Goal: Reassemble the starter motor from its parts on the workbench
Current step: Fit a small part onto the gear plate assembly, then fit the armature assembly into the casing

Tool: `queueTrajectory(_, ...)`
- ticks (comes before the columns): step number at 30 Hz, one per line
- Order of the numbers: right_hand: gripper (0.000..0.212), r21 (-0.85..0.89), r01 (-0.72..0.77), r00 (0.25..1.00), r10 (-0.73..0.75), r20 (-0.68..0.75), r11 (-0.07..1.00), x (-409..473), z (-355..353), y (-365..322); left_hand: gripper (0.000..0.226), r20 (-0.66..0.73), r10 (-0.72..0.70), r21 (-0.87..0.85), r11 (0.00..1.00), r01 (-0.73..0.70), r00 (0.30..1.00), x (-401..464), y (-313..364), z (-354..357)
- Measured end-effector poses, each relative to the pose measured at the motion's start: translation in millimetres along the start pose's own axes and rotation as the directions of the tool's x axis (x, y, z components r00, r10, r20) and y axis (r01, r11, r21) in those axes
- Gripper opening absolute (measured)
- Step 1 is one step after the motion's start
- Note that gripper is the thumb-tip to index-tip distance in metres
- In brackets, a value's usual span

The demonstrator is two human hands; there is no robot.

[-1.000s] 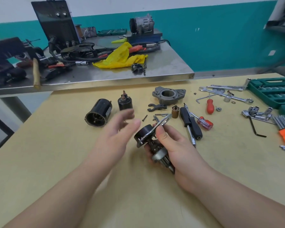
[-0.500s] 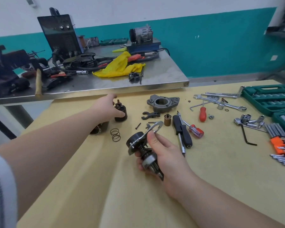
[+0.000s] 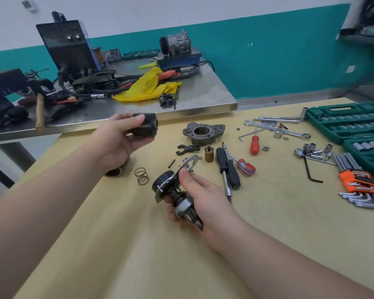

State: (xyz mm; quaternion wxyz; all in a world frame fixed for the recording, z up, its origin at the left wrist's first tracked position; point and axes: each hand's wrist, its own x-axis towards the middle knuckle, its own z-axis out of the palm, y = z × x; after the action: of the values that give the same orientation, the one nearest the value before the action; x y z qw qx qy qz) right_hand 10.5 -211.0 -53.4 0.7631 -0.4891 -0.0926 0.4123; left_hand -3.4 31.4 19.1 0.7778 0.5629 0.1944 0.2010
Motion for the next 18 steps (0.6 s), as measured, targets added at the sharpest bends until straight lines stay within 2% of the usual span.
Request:
queueTrajectory(2,0.033,-0.023,0.028,1.0,-0.028,0.003,0.999,-1,2,3,0.07,0.154,-0.018,-0.189,0.981,0.047,0.988,-35,-4,-1)
queueTrajectory(4,0.031,-0.044,0.059,0.998,-0.059,0.002,0.997,-1,3,6,0.088,0.23,-0.032,-0.284,0.954,0.099,0.973,-70,-15,-2)
queueTrajectory(7,0.033,-0.083,0.089,0.996,-0.089,0.0,0.993,-1,5,9,0.102,0.219,-0.065,-0.452,0.877,0.16,0.974,-107,-39,-4)
queueTrajectory(9,0.033,-0.107,0.104,0.995,-0.104,0.002,0.989,-2,6,10,0.097,0.228,-0.111,-0.564,0.795,0.224,0.967,-120,-53,-7)
queueTrajectory(12,0.033,-0.144,0.129,0.992,-0.129,0.011,0.981,-3,7,11,0.09,0.237,-0.161,-0.582,0.766,0.273,0.958,-126,-61,-14)
queueTrajectory(16,0.035,-0.171,0.13,0.991,-0.128,0.024,0.977,-4,7,11,0.108,0.205,-0.162,-0.539,0.804,0.25,0.965,-126,-63,-24)
queueTrajectory(18,0.036,-0.174,0.125,0.992,-0.123,0.018,0.977,-3,7,11,0.109,0.213,-0.155,-0.533,0.809,0.248,0.965,-125,-65,-26)
